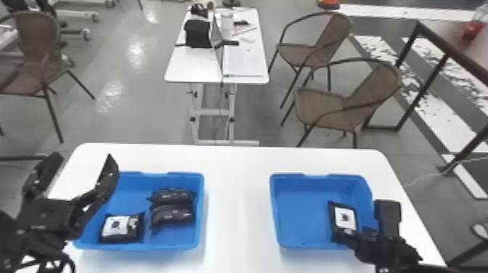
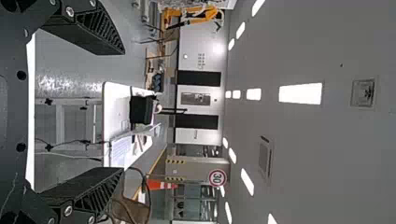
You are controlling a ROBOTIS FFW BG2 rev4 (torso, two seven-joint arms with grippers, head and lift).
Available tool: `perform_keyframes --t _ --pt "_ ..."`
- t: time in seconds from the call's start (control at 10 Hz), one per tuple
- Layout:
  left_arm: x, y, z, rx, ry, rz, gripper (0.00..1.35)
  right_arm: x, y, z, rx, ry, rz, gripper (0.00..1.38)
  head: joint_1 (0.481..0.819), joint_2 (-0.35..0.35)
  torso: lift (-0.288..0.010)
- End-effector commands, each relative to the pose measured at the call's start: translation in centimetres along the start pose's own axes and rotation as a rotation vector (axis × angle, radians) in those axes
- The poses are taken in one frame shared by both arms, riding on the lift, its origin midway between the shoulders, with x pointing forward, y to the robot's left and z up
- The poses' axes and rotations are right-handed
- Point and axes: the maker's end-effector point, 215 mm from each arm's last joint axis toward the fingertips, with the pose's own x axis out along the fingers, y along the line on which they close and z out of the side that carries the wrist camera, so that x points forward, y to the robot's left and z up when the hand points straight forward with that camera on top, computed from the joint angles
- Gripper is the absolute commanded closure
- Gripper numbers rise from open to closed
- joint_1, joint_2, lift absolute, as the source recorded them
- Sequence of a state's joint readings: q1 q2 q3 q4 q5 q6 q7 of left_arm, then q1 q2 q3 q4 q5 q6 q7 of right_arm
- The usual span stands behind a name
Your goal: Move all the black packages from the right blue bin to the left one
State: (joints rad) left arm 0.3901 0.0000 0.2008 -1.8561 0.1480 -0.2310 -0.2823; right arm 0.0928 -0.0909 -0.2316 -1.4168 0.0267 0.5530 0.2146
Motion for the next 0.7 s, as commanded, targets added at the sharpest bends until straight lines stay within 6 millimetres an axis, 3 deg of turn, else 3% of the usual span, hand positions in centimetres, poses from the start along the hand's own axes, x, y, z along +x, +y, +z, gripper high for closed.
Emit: perform_keyframes --t 0.0,0.2,0.5,0.6 --pt "-0.03 -0.1 -0.13 -0.004 0.003 0.0 0.15 0.43 -0.16 -0.46 0.009 0.017 0.002 0.37 0.695 -0.082 0.0" --pt "-0.11 -0.03 -0.24 -0.003 0.006 0.001 0.15 0.94 -0.34 -0.84 0.047 0.029 0.023 0.43 0.695 -0.085 0.0" --pt "-0.27 0.08 -0.33 -0.003 0.006 0.004 0.15 0.83 -0.01 -1.14 0.064 0.027 0.046 1.3 0.695 -0.082 0.0" --pt "-0.33 0.26 -0.25 0.0 0.002 0.007 0.15 0.73 0.33 -1.09 0.066 0.01 0.048 1.28 0.695 -0.081 0.0"
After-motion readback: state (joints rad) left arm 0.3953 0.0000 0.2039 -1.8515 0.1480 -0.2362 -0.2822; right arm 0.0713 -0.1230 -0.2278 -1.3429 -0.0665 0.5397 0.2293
